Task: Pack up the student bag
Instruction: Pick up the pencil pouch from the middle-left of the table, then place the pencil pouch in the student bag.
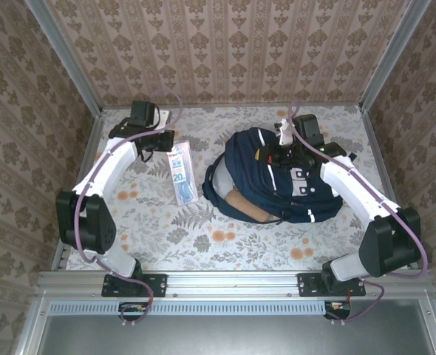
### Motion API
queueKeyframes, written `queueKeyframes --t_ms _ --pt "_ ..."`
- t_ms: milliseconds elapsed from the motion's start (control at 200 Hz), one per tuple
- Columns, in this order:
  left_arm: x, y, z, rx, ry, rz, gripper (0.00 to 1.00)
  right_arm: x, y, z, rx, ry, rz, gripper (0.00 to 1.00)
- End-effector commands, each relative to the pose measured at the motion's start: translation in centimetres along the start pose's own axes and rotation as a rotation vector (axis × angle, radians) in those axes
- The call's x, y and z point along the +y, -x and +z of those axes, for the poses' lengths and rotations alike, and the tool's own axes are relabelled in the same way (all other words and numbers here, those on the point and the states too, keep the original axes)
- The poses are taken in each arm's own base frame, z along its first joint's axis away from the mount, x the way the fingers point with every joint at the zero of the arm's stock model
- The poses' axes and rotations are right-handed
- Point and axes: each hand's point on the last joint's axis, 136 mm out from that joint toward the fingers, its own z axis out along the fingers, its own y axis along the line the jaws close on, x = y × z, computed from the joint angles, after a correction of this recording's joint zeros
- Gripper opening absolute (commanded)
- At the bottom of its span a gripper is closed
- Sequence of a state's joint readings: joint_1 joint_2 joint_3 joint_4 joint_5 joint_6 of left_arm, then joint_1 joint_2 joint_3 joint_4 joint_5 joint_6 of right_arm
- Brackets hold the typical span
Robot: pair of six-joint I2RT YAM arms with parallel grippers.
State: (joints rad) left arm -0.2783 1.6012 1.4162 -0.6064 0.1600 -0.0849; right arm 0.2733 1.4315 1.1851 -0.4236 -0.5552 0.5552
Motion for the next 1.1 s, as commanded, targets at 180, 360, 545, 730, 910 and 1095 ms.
queueKeyframes --t_ms 180,360,545,730,910,1095 --pt "-6.7 0.5 -6.7 -0.111 -0.147 0.068 0.00 5.0 3.0 -4.0 -0.124 0.148 -0.075 0.02" --pt "-10.8 0.2 -10.8 -0.164 -0.268 0.094 0.00 4.9 3.3 -4.3 -0.138 0.148 -0.076 0.02" --pt "-15.8 0.0 -13.2 -0.198 -0.396 0.123 0.00 4.9 3.6 -4.5 -0.149 0.148 -0.070 0.02" --pt "-20.0 1.2 -14.2 -0.226 -0.524 0.120 0.00 4.9 3.6 -4.4 -0.150 0.152 -0.061 0.02" --pt "-21.4 1.3 -12.8 -0.209 -0.563 0.108 0.00 4.7 3.4 -4.3 -0.148 0.152 -0.052 0.02" --pt "-20.5 1.1 -7.7 -0.172 -0.528 0.060 0.00 4.5 3.0 -4.1 -0.139 0.153 -0.049 0.02"
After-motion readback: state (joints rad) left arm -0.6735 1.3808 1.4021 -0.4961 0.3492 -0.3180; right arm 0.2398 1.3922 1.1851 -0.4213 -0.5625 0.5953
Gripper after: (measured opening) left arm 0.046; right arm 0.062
